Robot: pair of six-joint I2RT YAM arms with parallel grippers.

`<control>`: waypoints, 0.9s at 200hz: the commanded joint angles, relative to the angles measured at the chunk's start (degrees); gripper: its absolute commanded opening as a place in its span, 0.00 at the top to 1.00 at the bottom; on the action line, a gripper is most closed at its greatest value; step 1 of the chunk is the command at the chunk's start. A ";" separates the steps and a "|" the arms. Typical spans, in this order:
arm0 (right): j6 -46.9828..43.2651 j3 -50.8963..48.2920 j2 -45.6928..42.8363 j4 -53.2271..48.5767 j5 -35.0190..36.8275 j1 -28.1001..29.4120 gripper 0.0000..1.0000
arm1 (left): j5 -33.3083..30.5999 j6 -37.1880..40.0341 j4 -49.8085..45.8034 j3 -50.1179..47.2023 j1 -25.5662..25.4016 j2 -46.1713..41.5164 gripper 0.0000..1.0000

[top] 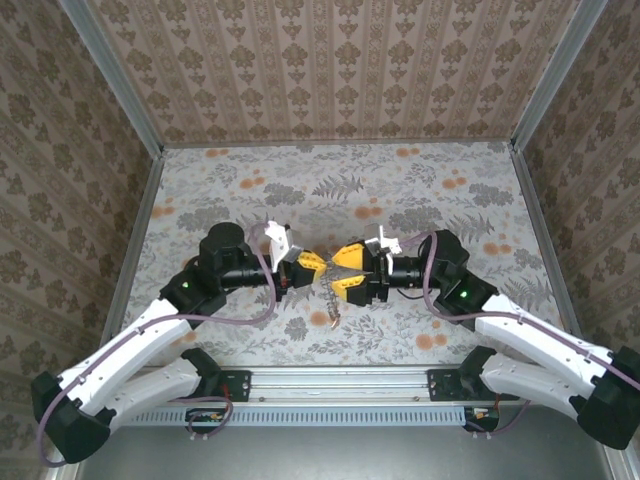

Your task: Put the keys on the keyring

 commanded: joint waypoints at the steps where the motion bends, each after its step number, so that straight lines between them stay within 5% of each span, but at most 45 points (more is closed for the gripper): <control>1: -2.22 0.99 -4.03 -8.54 4.11 -0.97 0.41 | -0.92 3.38 -2.75 2.99 0.01 -1.79 1.00; 49: -8.47 5.15 -7.38 -20.47 7.07 -2.29 0.57 | -6.84 9.66 -14.73 8.36 -4.75 -0.29 1.00; 82: -9.70 6.03 -6.29 -20.92 4.93 -1.76 0.59 | -11.17 12.62 -21.27 11.70 -8.00 0.91 1.00; 119: -13.10 8.72 -5.09 -26.91 7.06 1.75 0.62 | -10.49 13.84 -25.14 13.66 -9.14 1.88 1.00; 180: -12.03 5.93 -5.57 -22.39 2.48 2.59 0.63 | -8.44 13.39 -23.68 13.11 -9.37 0.51 1.00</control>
